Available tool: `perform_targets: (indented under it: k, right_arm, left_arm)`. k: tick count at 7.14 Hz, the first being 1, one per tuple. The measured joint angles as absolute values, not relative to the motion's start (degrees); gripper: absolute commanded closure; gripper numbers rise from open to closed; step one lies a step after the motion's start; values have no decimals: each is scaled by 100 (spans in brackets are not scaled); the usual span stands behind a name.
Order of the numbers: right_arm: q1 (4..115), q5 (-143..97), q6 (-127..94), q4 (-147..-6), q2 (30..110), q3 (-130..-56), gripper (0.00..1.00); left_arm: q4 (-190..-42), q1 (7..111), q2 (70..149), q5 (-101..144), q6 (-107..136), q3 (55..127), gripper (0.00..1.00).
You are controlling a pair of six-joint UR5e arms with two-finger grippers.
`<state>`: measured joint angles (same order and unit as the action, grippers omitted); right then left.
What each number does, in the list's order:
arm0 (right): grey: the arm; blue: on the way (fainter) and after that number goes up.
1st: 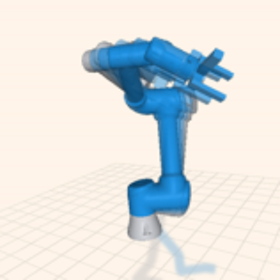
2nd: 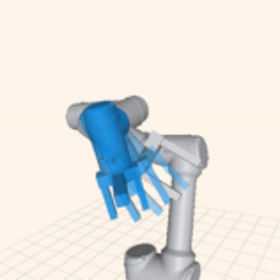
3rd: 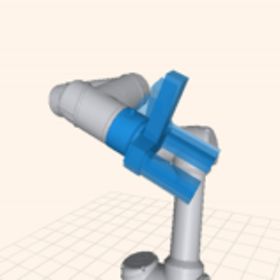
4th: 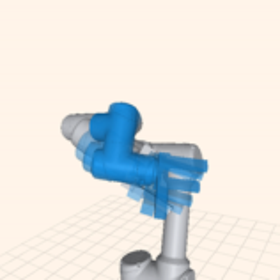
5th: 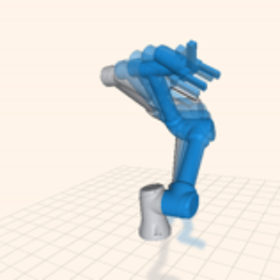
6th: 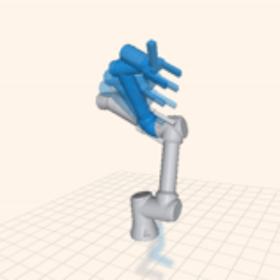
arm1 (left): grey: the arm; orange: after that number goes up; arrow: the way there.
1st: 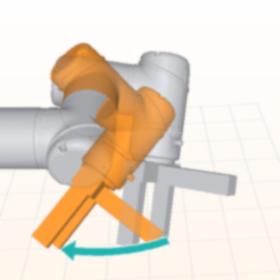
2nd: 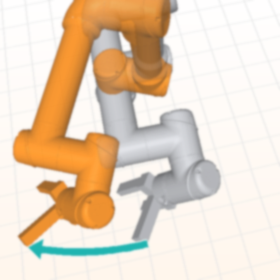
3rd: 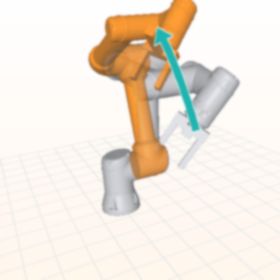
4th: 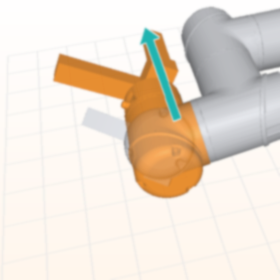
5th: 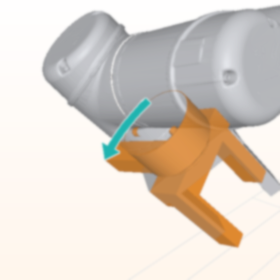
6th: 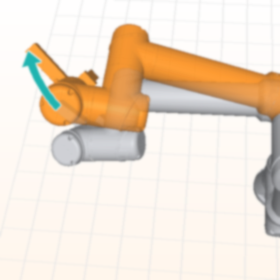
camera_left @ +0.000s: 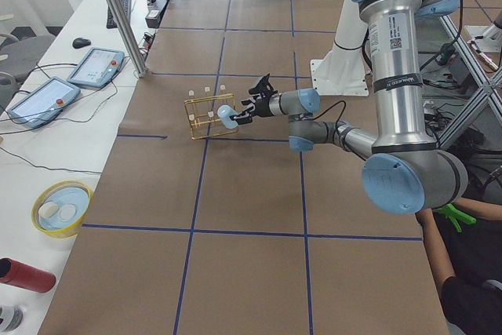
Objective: Hang cup on cup holder
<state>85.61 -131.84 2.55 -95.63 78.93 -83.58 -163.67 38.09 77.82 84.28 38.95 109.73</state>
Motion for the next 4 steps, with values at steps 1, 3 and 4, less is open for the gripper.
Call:
perform_targets:
  k: [1, 3, 4]
  right_arm:
    - [8560, -13184, 255, -9563, 7892, -8358, 0]
    - [8561, -13184, 255, -9562, 7893, -8358, 0]
    - [8560, -13184, 255, -9563, 7892, -8358, 0]
  left_arm:
    - [-16302, 4500, 7797, 9503, 3539, 10797, 0]
    - [-15959, 6011, 7922, 11490, 2441, 10240, 0]
    - [-15496, 6751, 7998, 12295, 1875, 10051, 0]
